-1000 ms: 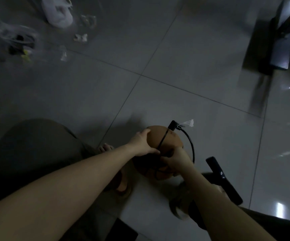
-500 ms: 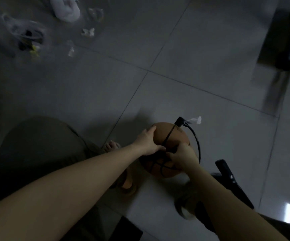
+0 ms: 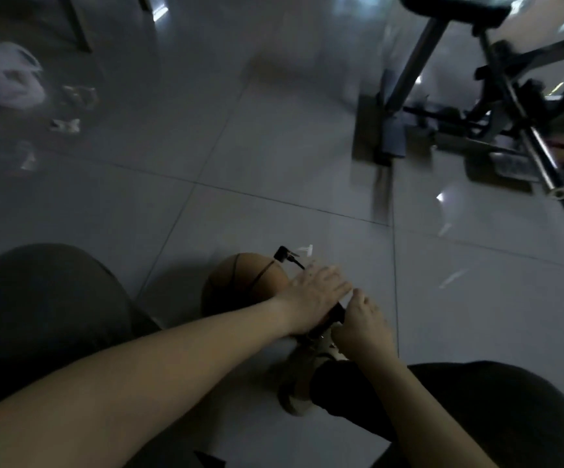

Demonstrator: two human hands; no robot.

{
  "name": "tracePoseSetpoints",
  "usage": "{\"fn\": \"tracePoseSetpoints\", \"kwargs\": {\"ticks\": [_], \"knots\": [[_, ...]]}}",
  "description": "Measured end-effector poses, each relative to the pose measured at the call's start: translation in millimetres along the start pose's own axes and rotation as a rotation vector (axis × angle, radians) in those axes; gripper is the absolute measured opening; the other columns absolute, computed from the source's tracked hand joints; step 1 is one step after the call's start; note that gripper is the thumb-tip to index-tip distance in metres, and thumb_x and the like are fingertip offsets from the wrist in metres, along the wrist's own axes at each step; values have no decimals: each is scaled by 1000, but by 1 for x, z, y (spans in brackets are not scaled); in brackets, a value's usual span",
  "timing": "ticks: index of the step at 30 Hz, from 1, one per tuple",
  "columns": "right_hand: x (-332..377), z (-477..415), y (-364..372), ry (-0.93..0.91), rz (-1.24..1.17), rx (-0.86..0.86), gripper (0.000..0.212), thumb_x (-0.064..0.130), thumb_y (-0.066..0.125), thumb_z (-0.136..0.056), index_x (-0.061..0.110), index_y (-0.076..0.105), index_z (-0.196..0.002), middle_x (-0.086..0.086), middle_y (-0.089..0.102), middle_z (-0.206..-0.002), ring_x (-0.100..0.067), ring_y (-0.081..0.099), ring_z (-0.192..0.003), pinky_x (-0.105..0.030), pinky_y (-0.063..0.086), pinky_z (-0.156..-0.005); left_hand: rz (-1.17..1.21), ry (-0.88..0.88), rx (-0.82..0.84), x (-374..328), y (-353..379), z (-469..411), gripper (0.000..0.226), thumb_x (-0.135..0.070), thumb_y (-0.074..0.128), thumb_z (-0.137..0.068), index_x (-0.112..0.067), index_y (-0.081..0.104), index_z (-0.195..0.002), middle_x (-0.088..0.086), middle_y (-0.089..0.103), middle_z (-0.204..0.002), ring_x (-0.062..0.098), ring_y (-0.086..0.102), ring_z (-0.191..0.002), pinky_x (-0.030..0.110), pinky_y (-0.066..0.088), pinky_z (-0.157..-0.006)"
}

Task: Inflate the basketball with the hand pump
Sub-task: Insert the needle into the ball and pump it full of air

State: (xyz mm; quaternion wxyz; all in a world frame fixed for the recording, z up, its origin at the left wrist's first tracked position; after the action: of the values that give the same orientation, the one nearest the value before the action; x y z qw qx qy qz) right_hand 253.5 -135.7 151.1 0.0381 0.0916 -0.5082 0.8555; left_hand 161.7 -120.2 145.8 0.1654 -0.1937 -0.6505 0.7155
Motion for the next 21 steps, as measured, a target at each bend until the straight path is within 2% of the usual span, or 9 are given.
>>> {"fn": "tracePoseSetpoints", "kwargs": {"ticks": [2,4,5,8,12,14,16,18,21], "knots": [[-6,8,15,16,-50,113,32,22,55,-93,13,42,-120,-12,55,-124,-29,55,-113,-40,49,-92,-142,38,161,-19,12,-8,32,-23,45,-102,-18,52,-133,6,54,-137,27,45,-130,46,28,-114],[-9,12,10,-12,-18,109,22,18,54,-94,12,47,-115,-11,58,-119,-29,57,-109,-36,49,-85,-167,25,274,-20,12,-11,26,-20,48,-102,-17,54,-126,7,58,-129,26,50,-121,41,40,-101],[-11,12,0,-20,2,74,22,15,53,-93,13,48,-115,-10,59,-118,-28,57,-109,-36,49,-83,-142,18,269,-18,4,-13,25,-19,49,-100,-17,55,-124,8,59,-126,27,52,-118,40,43,-97],[-7,15,-51,-82,80,-159,23,9,58,-89,15,50,-110,-7,58,-114,-26,57,-103,-33,44,-71,3,1,79,-10,-56,-14,18,-20,56,-94,-17,57,-111,7,62,-111,27,58,-104,44,49,-92],[32,28,-112,-278,223,-500,19,25,61,-91,15,55,-106,-4,59,-103,-22,56,-93,-35,51,-78,124,-13,-187,-4,-127,1,31,-22,57,-93,-12,53,-123,10,59,-116,27,55,-104,39,43,-94],[44,29,-123,-335,245,-547,21,29,62,-92,16,54,-106,-2,58,-101,-21,56,-90,-35,50,-80,139,-8,-219,3,-139,6,40,-26,59,-91,-12,51,-128,8,58,-120,26,54,-107,38,42,-95],[46,27,-119,-367,247,-543,16,28,58,-94,17,52,-103,-2,56,-97,-20,54,-86,-34,50,-78,117,2,-120,9,-132,6,48,-32,61,-90,-13,46,-132,7,55,-122,24,52,-109,35,41,-96],[41,26,-111,-363,245,-562,11,27,57,-93,17,52,-95,-2,55,-87,-18,52,-75,-32,49,-69,36,1,-26,7,-116,6,48,-29,62,-88,-12,45,-131,7,54,-121,24,53,-106,34,45,-91],[34,27,-88,-360,235,-543,14,25,63,-86,19,50,-86,0,49,-74,-15,43,-61,-28,40,-53,23,6,-129,-1,-103,12,35,-23,35,-90,-9,61,-110,9,67,-100,25,62,-83,30,51,-69]]}}
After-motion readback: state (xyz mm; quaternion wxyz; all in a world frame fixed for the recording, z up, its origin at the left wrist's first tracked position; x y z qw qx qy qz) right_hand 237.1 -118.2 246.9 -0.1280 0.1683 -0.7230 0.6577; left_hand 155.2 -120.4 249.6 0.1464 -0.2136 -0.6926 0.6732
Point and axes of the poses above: each hand's wrist, its own z-axis away from the middle knuckle, its own y-axis out of the palm, x = y × z, the point moved 8 cm from there along -z, towards the middle knuckle
